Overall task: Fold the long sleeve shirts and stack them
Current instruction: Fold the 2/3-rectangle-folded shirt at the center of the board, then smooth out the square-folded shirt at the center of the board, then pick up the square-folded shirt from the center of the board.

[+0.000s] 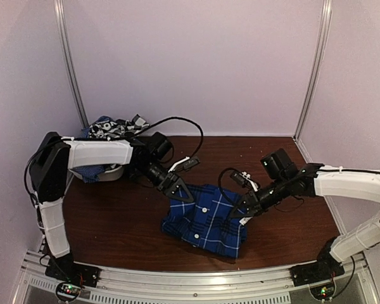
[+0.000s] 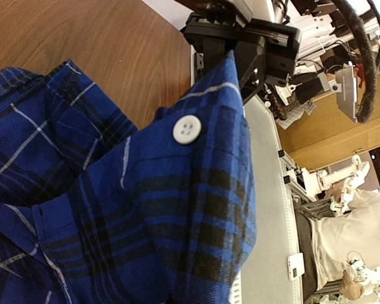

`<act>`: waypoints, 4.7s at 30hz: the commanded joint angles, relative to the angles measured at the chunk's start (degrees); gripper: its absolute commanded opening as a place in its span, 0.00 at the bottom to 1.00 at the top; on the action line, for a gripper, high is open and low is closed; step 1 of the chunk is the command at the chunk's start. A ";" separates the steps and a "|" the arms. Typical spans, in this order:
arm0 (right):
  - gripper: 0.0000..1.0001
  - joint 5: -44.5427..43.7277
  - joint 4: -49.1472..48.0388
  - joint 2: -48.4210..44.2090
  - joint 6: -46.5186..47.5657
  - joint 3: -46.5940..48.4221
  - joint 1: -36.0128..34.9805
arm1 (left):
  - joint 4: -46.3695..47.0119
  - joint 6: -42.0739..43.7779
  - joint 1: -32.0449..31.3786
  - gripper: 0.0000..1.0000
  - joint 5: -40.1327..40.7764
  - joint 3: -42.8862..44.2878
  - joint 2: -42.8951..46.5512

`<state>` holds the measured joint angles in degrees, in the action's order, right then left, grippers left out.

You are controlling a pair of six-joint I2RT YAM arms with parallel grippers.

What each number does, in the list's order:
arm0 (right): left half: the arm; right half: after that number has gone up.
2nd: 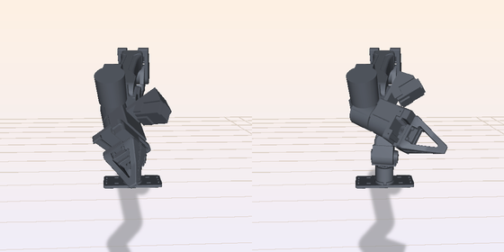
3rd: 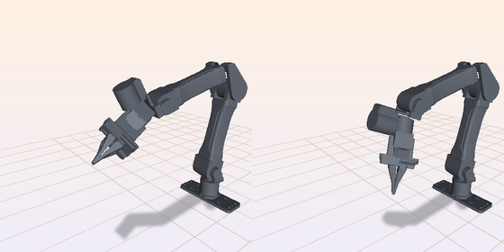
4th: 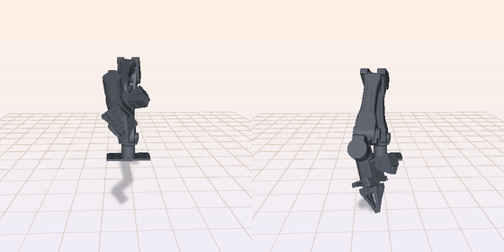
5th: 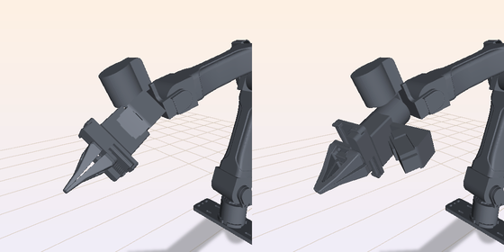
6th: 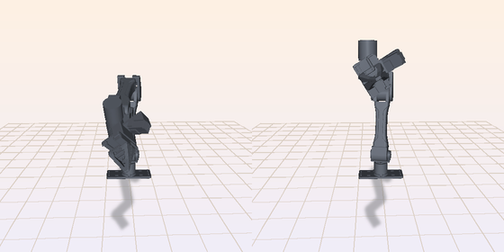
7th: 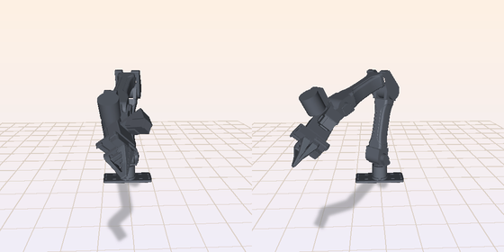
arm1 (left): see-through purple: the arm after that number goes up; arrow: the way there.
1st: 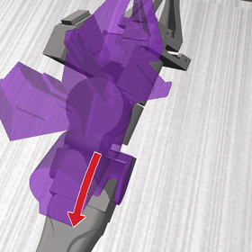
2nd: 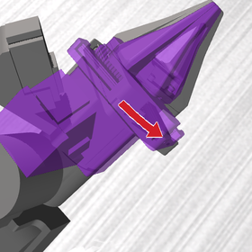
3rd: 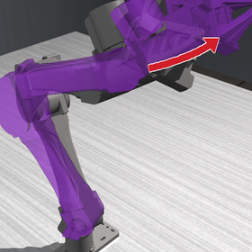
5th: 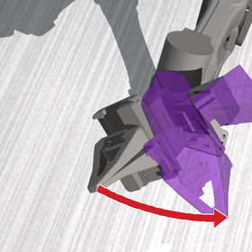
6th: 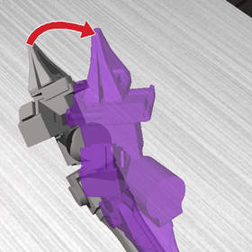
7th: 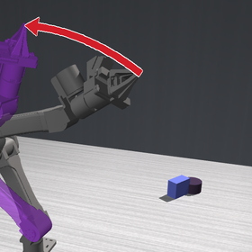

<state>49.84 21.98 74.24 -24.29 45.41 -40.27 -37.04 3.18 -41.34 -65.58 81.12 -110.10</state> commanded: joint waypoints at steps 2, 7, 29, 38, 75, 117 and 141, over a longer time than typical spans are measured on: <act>0.06 7.34 4.65 4.45 5.01 1.37 7.14 | -6.61 4.55 5.20 0.02 -2.53 5.91 -7.96; 0.21 8.10 3.75 9.25 6.32 2.01 10.72 | -10.21 5.30 7.39 0.12 -1.58 13.13 -16.30; 0.32 -1.06 -5.94 20.25 2.95 2.93 17.96 | -7.29 -5.66 12.19 0.25 10.89 31.92 -28.04; 0.54 -20.66 0.87 15.27 5.26 4.72 18.04 | 4.90 -14.00 12.08 0.23 30.08 24.27 -16.17; 0.60 -10.89 -21.70 17.82 1.95 -7.53 12.06 | 58.84 -33.23 -4.26 0.21 41.71 -35.33 2.38; 0.98 -5.22 16.14 48.56 31.07 43.94 14.87 | 57.29 -32.64 -30.09 0.23 71.98 -31.13 3.29; 0.75 7.80 26.54 55.41 42.02 41.35 8.41 | 54.31 -30.78 -30.11 0.23 74.89 -30.58 4.00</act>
<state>55.02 45.84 125.91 16.19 89.80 -28.80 17.93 -28.56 -71.48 7.09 50.17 -106.24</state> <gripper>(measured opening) 0.786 0.232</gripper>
